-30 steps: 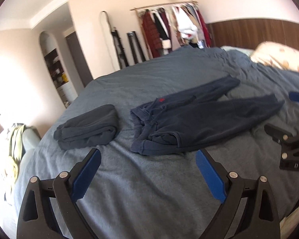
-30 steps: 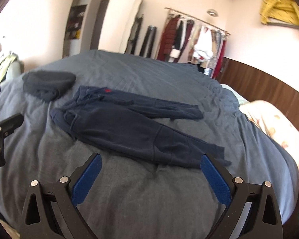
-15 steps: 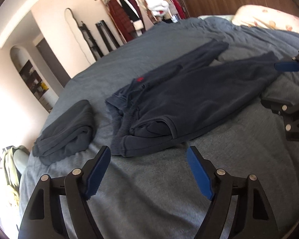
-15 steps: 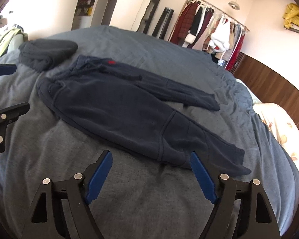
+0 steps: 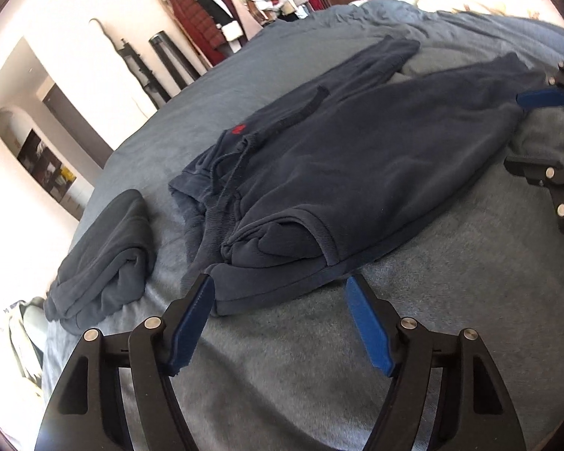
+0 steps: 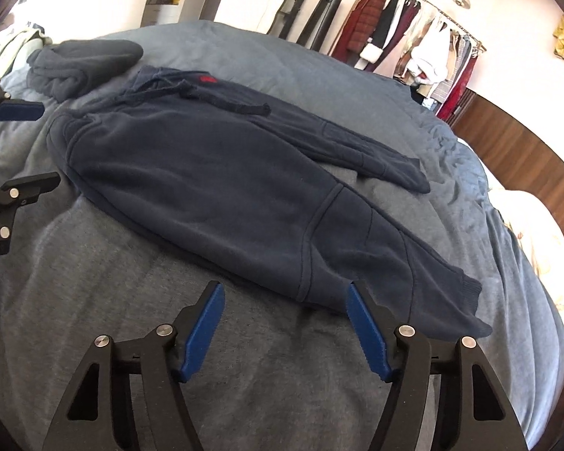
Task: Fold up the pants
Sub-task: 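Lower the left tool onto the sweatpants cuffs and close it while the right tool closes on the cuffs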
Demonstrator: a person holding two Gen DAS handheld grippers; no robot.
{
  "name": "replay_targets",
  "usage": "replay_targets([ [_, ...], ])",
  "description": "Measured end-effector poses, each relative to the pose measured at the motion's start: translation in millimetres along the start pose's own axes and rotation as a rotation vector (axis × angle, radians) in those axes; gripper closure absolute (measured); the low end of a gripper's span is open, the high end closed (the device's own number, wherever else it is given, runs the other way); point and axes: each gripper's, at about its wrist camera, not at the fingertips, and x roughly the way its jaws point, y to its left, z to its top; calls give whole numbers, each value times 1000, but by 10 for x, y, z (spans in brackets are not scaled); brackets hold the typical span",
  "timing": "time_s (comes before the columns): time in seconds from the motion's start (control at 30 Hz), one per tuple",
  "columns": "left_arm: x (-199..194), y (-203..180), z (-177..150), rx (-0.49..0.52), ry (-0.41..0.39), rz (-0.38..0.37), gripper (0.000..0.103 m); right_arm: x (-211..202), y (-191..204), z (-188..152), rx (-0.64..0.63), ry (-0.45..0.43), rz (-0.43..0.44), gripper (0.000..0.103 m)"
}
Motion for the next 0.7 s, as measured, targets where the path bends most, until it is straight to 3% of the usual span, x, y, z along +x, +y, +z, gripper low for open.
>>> replay_targets([
  [0.2,112,-41,17,32,7,11,33,88,11,-8,-34,17,-21,35],
  [0.47,185,6,22,34,29,17,54,187,-138,-21,-10,38,-80,36],
  [0.7,224,71,29,3,50,17,73,184,-250,-49,17,43,-81,52],
])
